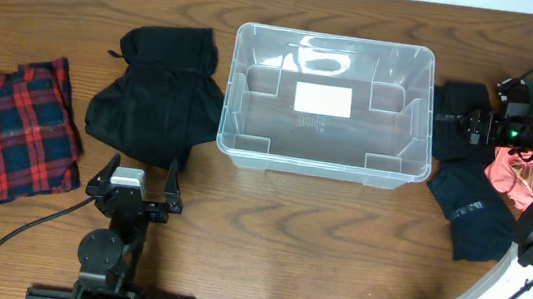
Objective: Pack container
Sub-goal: 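Grasp the black folded garment with the right gripper and lift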
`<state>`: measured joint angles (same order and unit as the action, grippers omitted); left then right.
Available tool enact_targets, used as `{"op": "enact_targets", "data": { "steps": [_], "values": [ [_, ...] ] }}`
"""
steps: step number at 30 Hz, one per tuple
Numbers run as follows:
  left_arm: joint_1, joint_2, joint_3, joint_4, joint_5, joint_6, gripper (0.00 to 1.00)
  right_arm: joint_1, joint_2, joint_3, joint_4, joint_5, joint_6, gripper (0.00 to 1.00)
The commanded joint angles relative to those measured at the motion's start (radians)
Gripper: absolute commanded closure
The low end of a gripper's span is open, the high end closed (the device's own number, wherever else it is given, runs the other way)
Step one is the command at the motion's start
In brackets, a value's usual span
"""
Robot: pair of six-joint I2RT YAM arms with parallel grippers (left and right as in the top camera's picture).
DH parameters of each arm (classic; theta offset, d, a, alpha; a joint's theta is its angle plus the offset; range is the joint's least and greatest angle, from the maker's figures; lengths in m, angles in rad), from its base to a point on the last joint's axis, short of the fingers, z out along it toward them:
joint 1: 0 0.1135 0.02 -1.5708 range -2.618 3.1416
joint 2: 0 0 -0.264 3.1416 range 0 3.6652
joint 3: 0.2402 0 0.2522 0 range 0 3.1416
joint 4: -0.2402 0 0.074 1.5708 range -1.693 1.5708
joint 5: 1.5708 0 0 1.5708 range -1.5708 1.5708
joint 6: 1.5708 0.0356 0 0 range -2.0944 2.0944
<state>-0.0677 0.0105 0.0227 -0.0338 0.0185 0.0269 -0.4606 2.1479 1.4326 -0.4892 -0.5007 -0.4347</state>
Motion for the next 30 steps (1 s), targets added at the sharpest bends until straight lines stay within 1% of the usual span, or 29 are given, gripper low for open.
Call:
{"op": "enact_targets", "data": {
  "steps": [1,2,4,7,10,15,16,17,19,25,29,30],
  "values": [
    [-0.004,-0.006,-0.019,-0.037,-0.027,0.006,0.02,-0.002,0.043,-0.006,-0.017,0.083,-0.008,0.18],
    [-0.004,-0.006,-0.019,-0.037,-0.027,0.006,0.02,-0.002,0.043,-0.006,-0.016,0.087,-0.008,0.21],
    [-0.004,-0.006,-0.019,-0.037,-0.027,0.006,0.02,-0.002,0.043,-0.006,-0.016,0.109,-0.008,0.22],
    [-0.004,-0.006,-0.019,-0.037,-0.027,0.006,0.02,-0.002,0.043,-0.006,-0.012,0.150,-0.008,0.30],
    [-0.004,-0.006,-0.019,-0.037,-0.027,0.006,0.02,-0.002,0.040,-0.005,0.000,0.157,-0.008,0.44],
    [-0.004,-0.006,-0.019,-0.037,-0.027,0.006,0.02,-0.002,-0.003,0.030,-0.002,0.153,-0.002,0.59],
    [-0.004,-0.006,-0.019,-0.037,-0.027,0.006,0.02,-0.002,-0.018,0.040,-0.002,0.152,0.008,0.63],
    [-0.004,-0.006,-0.019,-0.037,-0.027,0.006,0.02,-0.002,-0.033,0.048,-0.001,0.152,0.018,0.70],
    [-0.004,-0.006,-0.019,-0.037,-0.027,0.006,0.02,0.001,-0.069,0.064,-0.001,0.135,0.023,0.77],
    [-0.004,-0.006,-0.019,-0.037,-0.027,0.006,0.02,0.014,-0.176,0.077,0.015,0.093,0.027,0.81],
    [-0.004,-0.006,-0.019,-0.037,-0.027,0.006,0.02,0.026,-0.244,0.077,0.036,0.058,0.066,0.81],
    [-0.004,-0.006,-0.019,-0.037,-0.027,0.006,0.02,0.030,-0.257,0.077,0.042,0.058,0.077,0.83]
  ]
}}
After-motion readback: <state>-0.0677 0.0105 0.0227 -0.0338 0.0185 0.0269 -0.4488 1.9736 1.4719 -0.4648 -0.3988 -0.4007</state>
